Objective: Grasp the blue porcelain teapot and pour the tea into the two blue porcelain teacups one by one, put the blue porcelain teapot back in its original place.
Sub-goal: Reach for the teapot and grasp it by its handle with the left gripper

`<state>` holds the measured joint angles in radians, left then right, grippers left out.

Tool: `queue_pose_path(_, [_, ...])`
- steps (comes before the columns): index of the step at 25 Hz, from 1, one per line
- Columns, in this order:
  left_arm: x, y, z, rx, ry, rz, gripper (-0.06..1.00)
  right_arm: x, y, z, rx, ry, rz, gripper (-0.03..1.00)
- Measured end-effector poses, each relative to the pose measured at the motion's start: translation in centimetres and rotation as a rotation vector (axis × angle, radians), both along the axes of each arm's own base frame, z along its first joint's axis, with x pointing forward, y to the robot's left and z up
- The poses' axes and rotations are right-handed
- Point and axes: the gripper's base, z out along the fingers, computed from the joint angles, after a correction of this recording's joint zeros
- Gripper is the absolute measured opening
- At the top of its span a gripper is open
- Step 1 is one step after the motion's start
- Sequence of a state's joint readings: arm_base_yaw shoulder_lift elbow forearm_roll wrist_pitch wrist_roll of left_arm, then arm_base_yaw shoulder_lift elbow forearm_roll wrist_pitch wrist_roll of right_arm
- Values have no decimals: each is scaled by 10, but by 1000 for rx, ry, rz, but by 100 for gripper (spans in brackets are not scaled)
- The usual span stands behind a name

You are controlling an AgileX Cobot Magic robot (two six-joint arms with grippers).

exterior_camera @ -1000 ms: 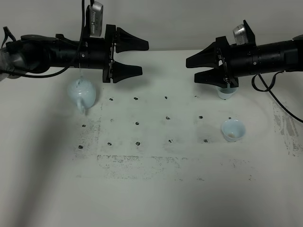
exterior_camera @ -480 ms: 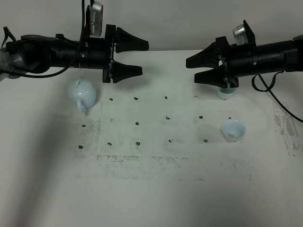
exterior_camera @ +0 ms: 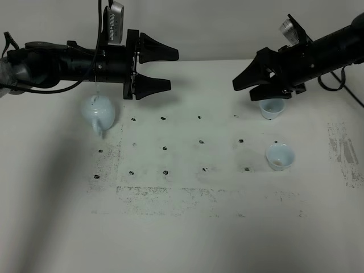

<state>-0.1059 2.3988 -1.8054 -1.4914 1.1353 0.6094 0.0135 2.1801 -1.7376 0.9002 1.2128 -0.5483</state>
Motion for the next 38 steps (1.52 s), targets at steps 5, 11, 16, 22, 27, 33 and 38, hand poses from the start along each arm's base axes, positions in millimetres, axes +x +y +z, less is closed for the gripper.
queue_pose_path(5, [0,0,0,0,0,0,74,-2,-7,23,-417,-6,-30,57])
queue_pose_path(11, [0,0,0,0,0,0,74,-6,-13,38,-672,-33,-91,55])
queue_pose_path(16, [0,0,0,0,0,0,74,-11,-16,40,-691,-22,-109,55])
queue_pose_path(22, [0,0,0,0,0,0,74,-65,-23,58,-709,19,-97,55])
queue_pose_path(27, [0,0,0,0,0,0,74,-141,-31,75,-716,41,-90,54])
queue_pose_path(33, [0,0,0,0,0,0,74,-243,-45,82,-735,6,-107,50])
queue_pose_path(38, [0,0,0,0,0,0,74,-312,-53,70,-736,-60,-133,48])
